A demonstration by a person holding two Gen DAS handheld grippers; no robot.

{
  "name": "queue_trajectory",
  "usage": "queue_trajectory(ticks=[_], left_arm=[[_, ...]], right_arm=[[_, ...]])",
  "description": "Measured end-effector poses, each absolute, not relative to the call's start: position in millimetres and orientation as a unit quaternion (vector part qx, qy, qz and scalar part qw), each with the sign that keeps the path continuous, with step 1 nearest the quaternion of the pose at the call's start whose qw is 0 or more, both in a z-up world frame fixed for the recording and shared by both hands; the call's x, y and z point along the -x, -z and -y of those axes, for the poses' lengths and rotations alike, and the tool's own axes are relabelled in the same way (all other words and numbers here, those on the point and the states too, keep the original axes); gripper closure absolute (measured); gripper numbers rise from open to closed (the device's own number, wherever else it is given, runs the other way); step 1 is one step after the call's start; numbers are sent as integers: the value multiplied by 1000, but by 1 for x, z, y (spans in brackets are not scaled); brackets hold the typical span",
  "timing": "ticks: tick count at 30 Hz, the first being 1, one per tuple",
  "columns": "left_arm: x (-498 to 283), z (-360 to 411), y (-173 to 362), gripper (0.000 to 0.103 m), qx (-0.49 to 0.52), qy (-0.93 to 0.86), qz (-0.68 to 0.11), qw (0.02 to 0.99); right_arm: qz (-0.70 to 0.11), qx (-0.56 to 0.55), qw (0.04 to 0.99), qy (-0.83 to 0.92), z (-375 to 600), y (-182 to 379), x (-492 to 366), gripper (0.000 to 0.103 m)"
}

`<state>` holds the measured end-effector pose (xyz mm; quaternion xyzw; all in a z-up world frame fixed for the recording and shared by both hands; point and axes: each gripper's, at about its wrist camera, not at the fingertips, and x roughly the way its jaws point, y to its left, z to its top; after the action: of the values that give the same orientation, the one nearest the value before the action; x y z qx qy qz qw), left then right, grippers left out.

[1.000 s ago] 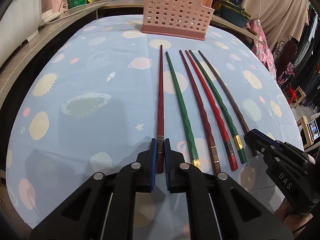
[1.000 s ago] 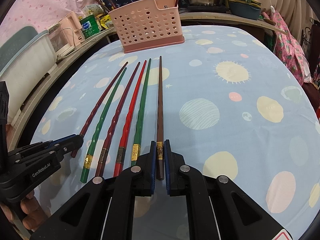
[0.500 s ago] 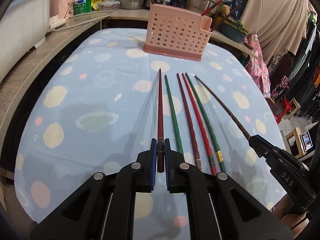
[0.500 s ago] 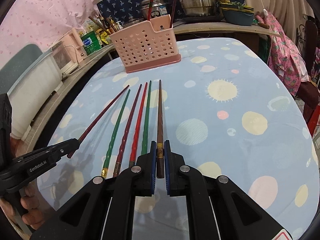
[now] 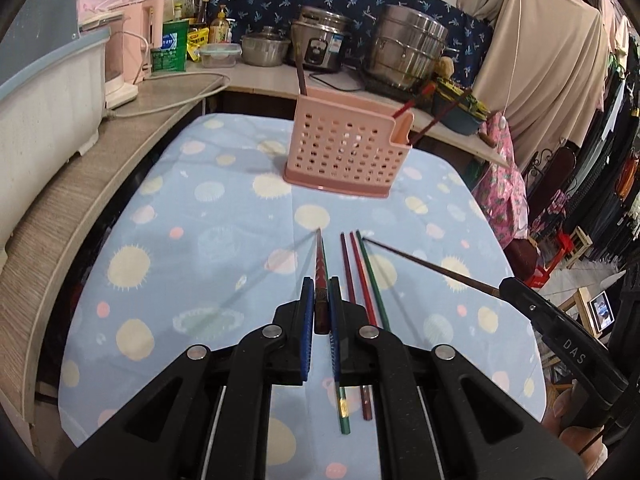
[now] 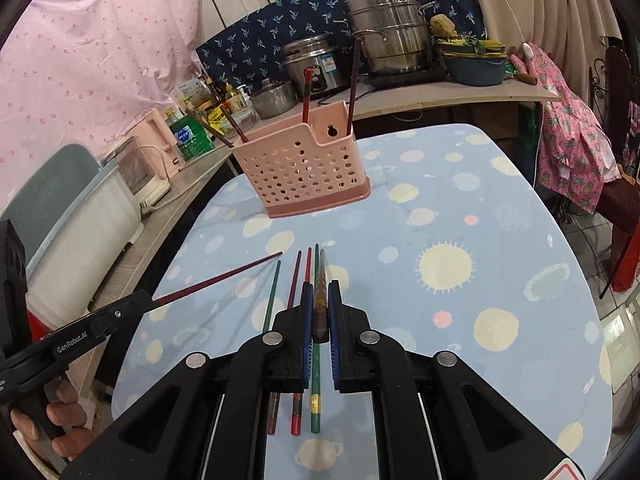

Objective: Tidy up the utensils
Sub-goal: 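Lift both held chopsticks into the pink basket and open both tools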

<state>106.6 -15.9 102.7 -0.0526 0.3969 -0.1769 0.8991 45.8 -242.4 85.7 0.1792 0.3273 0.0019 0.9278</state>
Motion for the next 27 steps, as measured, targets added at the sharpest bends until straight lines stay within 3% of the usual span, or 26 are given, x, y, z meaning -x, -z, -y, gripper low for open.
queue_trajectory(ticks=[18, 27], left_arm=[[-180, 31, -196, 96, 56, 164, -296, 939], [-222, 42, -270, 96, 67, 154, -210, 963]], right_arm=[[-223, -168, 960, -8, 262, -178, -108, 96], [-142, -172, 975, -12, 268, -246, -160, 96]])
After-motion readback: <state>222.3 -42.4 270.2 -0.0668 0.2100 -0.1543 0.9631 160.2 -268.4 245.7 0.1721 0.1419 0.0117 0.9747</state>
